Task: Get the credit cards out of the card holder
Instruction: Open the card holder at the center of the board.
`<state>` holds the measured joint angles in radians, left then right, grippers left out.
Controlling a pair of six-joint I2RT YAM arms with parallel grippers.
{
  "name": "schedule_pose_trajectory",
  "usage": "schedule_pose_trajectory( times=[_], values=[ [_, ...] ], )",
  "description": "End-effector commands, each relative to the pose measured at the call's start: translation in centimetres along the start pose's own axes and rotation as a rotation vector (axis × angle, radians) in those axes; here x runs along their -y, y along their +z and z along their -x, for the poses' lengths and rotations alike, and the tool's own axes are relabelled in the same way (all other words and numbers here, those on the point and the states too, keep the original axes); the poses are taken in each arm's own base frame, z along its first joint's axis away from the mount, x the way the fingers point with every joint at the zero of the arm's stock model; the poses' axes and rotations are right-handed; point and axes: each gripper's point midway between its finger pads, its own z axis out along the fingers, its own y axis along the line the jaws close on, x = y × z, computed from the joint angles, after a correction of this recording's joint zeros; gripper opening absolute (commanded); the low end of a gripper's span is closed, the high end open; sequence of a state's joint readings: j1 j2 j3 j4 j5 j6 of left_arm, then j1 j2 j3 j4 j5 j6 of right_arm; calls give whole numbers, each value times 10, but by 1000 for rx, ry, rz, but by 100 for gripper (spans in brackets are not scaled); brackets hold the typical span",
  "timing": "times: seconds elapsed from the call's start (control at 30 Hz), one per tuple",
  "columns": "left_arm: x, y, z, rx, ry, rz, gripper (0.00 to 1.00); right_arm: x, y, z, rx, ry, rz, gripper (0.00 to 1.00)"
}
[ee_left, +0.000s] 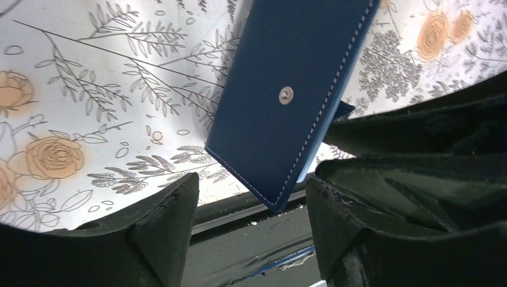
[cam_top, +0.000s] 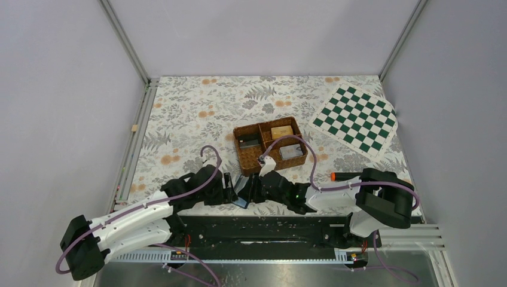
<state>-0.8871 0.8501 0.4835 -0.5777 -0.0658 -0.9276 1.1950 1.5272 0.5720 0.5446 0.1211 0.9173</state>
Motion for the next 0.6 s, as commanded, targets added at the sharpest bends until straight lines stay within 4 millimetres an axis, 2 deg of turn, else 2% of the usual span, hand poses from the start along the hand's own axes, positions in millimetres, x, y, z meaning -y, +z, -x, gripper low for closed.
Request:
schedule_pose_trajectory(
  times=[0.0, 0.17, 0.33, 0.57],
  values=[
    [34, -7, 12, 50, 14, -168, 66, -33, 5, 27, 83, 23, 81, 39],
    [28, -5, 8, 41, 24, -156, 58, -32, 8, 28, 93, 40, 74, 39],
    [28, 0, 2, 21, 43, -168, 59, -36, 12, 30, 96, 65, 82, 39],
    [25, 5, 4, 28, 68, -148, 61, -39, 11, 33, 104, 76, 85, 40]
  ],
)
